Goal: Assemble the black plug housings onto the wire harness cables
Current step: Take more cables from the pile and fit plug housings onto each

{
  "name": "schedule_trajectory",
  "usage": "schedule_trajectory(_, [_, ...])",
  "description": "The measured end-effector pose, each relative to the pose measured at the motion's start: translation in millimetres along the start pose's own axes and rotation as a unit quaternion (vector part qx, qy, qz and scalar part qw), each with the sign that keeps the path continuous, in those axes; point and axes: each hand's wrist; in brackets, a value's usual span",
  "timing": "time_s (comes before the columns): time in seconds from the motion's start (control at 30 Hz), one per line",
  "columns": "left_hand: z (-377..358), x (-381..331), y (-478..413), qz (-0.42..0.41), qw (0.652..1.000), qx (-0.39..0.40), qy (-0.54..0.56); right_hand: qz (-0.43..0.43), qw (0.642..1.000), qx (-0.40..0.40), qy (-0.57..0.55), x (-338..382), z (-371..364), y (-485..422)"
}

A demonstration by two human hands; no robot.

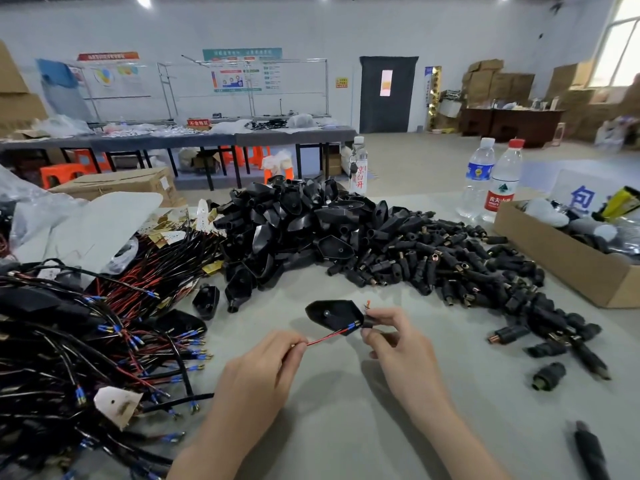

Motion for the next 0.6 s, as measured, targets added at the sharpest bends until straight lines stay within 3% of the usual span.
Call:
schedule_trajectory(0.43, [5.5,6.6,-3.0,-0.022,0.998,-0.027,-0.045,0.013,0.999,0.045,-0.002,-1.2,0.8,0.4])
schedule_trajectory(0.6, [3.8,7.1,-3.5,-0.068,0.995,-0.021,-0.074,0.021,0.999,0.041,0.017,-2.0,0.4,0.3])
Point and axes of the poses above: each hand's wrist, its own y-axis away from the middle knuckle, its own z-axis out of the back of the hand, x = y × z, and after that the axes turned 8 degrees about -z, right-handed
